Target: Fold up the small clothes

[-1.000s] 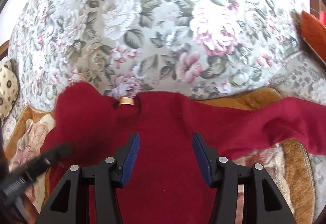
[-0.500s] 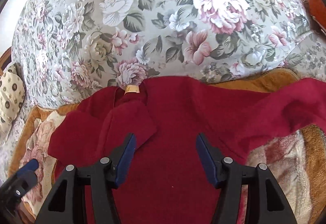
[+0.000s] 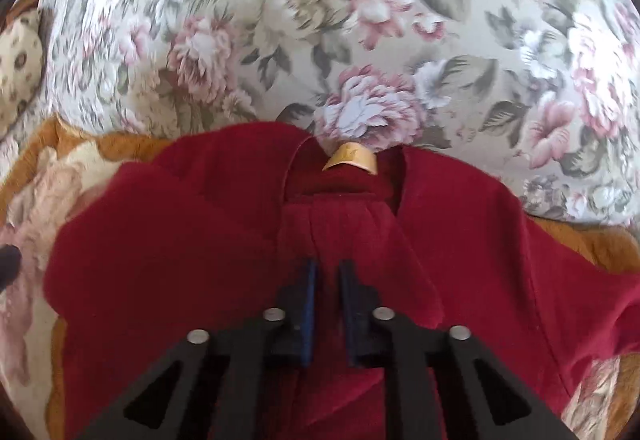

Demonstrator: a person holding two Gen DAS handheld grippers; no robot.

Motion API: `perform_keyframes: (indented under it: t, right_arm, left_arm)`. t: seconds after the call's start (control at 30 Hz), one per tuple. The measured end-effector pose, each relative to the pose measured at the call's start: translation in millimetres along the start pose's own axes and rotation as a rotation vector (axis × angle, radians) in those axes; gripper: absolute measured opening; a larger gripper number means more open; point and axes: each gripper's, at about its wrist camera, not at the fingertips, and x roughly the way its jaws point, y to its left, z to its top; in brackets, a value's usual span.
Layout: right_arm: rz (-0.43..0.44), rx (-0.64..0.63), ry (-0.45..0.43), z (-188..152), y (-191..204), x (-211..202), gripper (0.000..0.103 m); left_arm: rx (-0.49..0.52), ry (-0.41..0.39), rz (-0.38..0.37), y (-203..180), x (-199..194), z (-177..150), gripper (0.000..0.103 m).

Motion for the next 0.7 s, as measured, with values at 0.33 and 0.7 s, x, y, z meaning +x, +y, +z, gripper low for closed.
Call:
perform_keyframes:
  t: [0.33,0.7]
  right_arm:
    - [-0.022,0.182,-0.213,-20.6,-102.4,-92.2,0.006]
    - [-0.240,0.235,-0.080,-75.7,-152.7,-102.2,0.029]
  left_arm:
    - [-0.001,0.026,-0.003,-6.2,5.1,-4.4,0.071]
    - [0.032,0.088,-0.028,-11.9,11.8,-7.1,0.071]
